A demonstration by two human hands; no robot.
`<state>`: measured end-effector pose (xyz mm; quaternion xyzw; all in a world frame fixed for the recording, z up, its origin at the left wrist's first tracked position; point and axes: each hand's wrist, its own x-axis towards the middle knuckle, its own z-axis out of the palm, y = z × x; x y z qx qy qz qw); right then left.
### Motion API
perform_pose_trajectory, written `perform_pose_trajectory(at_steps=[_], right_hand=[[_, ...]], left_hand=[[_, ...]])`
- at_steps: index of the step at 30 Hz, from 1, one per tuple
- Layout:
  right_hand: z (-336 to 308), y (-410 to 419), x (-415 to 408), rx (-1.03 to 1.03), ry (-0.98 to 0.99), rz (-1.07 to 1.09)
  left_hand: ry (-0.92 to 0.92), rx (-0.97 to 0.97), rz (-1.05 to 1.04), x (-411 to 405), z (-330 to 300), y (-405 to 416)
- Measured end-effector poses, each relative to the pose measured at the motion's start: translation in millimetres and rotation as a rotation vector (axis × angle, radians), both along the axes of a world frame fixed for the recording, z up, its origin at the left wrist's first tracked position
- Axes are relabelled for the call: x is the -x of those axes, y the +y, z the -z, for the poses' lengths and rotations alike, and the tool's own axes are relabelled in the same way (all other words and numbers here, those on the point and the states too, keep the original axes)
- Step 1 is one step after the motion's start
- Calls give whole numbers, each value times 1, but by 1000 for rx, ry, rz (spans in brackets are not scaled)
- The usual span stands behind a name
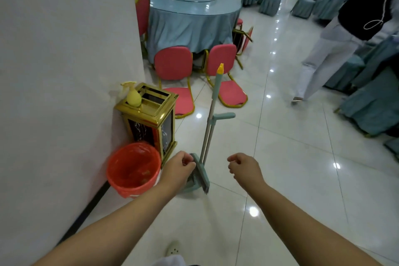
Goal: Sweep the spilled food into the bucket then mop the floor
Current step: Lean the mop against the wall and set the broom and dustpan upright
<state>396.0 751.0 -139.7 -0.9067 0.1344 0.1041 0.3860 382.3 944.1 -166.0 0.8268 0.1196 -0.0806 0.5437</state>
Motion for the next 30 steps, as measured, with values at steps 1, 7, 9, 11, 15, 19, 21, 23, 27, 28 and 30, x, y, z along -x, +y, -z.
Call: perform_pose_trajectory(at_steps=[1, 7, 9, 11, 15, 19, 21, 23, 27, 28, 30], right_hand=[[0, 0, -15, 7, -2, -2], [11, -4, -86, 50, 4, -13], [16, -7, -106, 72, 11, -32], [20, -10, -128, 103, 18, -51], [30, -14, -175, 161, 17, -112], [38, -22, -222, 200, 32, -198], [41, -28, -247, 239, 33, -269], [45, -35, -270, 274, 12, -330], [58, -51, -312, 335, -3, -444], [62, -55, -321, 352, 7, -466], [70, -60, -335, 388, 20, -510]], left_hand=[[-6, -6, -3, -16, -1, 2], [4, 22, -26, -86, -2, 5], [10, 23, -37, -105, 0, 4], [22, 20, -48, -123, 1, 1], [19, 27, -62, -155, 1, -10], [5, 39, -121, -188, -5, -26], [-9, 45, -159, -207, -7, -36], [-1, 40, -181, -226, -8, -48], [40, 13, -199, -264, -7, -71], [42, 11, -201, -272, -6, -77], [25, 21, -199, -285, -5, -87]])
